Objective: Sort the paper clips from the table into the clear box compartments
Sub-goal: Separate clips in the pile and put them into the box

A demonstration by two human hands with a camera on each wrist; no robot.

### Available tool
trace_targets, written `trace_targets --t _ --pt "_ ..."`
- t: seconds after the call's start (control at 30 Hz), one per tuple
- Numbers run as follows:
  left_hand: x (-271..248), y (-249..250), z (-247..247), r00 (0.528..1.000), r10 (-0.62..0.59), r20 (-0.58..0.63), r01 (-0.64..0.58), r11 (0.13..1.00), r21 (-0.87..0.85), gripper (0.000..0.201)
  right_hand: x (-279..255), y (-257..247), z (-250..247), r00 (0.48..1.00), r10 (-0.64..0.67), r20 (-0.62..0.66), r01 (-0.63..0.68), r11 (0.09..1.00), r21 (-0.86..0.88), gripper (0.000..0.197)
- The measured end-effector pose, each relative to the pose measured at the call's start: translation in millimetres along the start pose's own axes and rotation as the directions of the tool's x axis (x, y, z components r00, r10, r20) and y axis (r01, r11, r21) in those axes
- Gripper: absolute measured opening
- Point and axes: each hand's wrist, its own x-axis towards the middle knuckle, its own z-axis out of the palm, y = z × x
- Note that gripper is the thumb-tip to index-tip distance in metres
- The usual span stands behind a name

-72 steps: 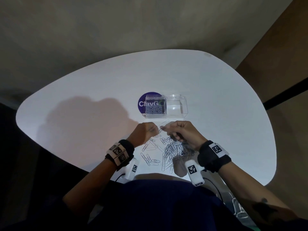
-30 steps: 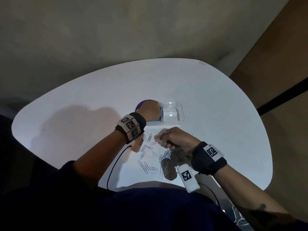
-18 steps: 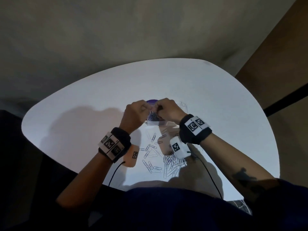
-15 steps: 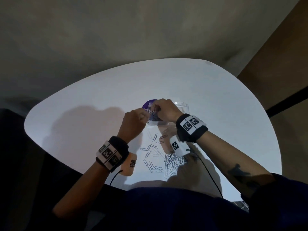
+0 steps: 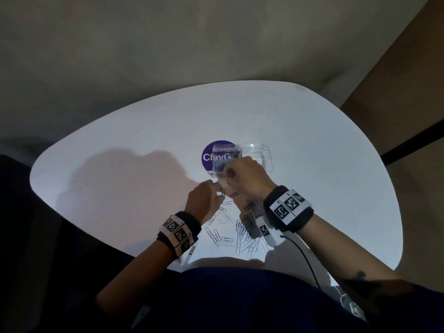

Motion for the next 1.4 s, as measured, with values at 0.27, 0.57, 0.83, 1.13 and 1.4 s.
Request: trace_targets --t 0.27,0.57,0.83,1.13,1.4 --pt "4.8 12.5 6.8 0.997 0.031 -0.065 -0.017 0.978 0.210 0.011 -23.1 17.3 52.4 0.999 0.000 0.041 0.010 0.971 -0.241 0.017" --pt "9.7 0.7 2.3 0.999 -0.039 0.027 0.041 0.996 -0.082 0.006 -20.7 27.3 59.8 1.000 0.014 0.028 -0.008 0.982 -0.191 0.012" --pt "5.4 -29.0 -28.9 0.952 -0.185 0.243 0.299 0.728 -0.616 0.010 -21.0 33.5 64.2 0.996 0.023 0.087 -0.015 0.996 -0.093 0.017" --pt "-8.9 -41.5 -21.5 0.976 -0.072 0.206 0.122 0.964 -0.238 0.010 -19.2 39.3 70.5 0.997 -0.009 0.074 0.021 0.986 -0.165 0.009" --pt "-17.6 -50.7 -15.6 0.958 0.219 0.186 -0.240 0.966 0.100 0.008 -25.6 38.6 59.6 0.991 -0.097 0.096 0.114 0.975 -0.191 0.014"
